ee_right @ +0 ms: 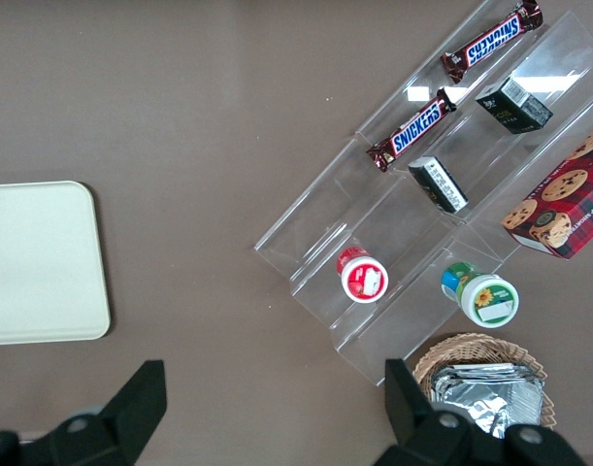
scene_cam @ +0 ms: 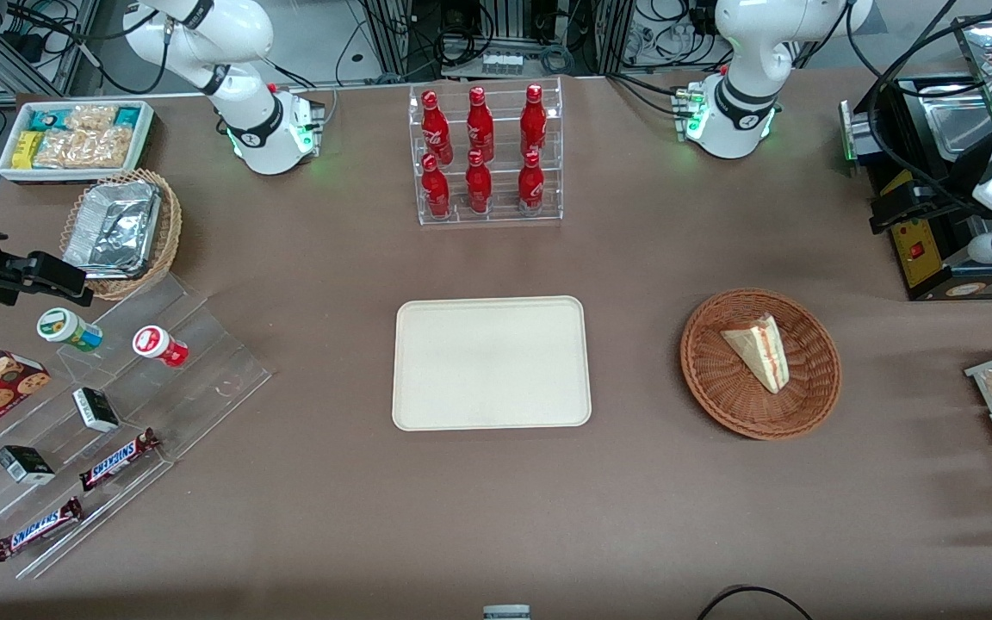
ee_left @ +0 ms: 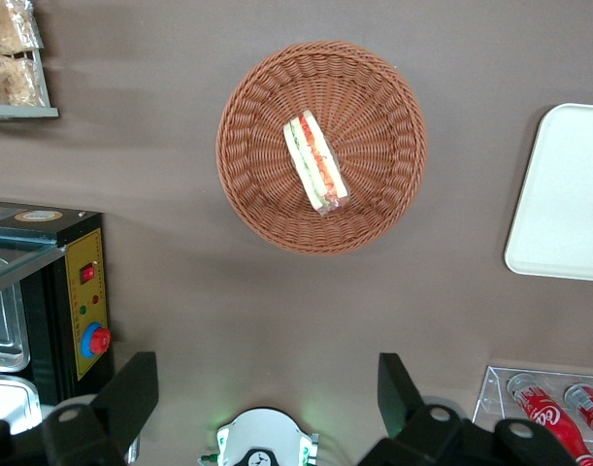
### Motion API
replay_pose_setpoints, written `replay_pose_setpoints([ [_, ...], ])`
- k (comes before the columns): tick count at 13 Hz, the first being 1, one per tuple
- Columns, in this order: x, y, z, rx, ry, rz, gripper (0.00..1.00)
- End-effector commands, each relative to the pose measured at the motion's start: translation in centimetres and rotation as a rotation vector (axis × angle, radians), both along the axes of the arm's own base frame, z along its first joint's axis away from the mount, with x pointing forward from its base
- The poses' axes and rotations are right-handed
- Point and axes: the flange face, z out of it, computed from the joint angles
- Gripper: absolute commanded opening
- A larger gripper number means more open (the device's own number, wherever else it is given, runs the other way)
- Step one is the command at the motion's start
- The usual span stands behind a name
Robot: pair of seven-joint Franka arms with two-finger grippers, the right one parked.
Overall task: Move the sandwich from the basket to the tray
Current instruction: 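Move the left gripper over the sandwich in the wicker basket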
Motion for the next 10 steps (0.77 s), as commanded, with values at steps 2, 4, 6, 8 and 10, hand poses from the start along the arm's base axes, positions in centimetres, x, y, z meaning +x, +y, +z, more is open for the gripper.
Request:
replay_pose_setpoints([
  [2,-0.1,-0.5,0.2,0.009,0.006,-0.012,1.00],
  [4,-0.1,-0.4,-1.6,0.011,0.042,-0.011,1.00],
  [6,-0.5,-0.4,-4.0,0.012,0.009,-0.012,1.00],
  [8,-1.0,-0.1,-8.9,0.019,-0.006,0.016,1.00],
  [10,-1.0,0.1,-12.7,0.032,-0.022,0.117,1.00],
])
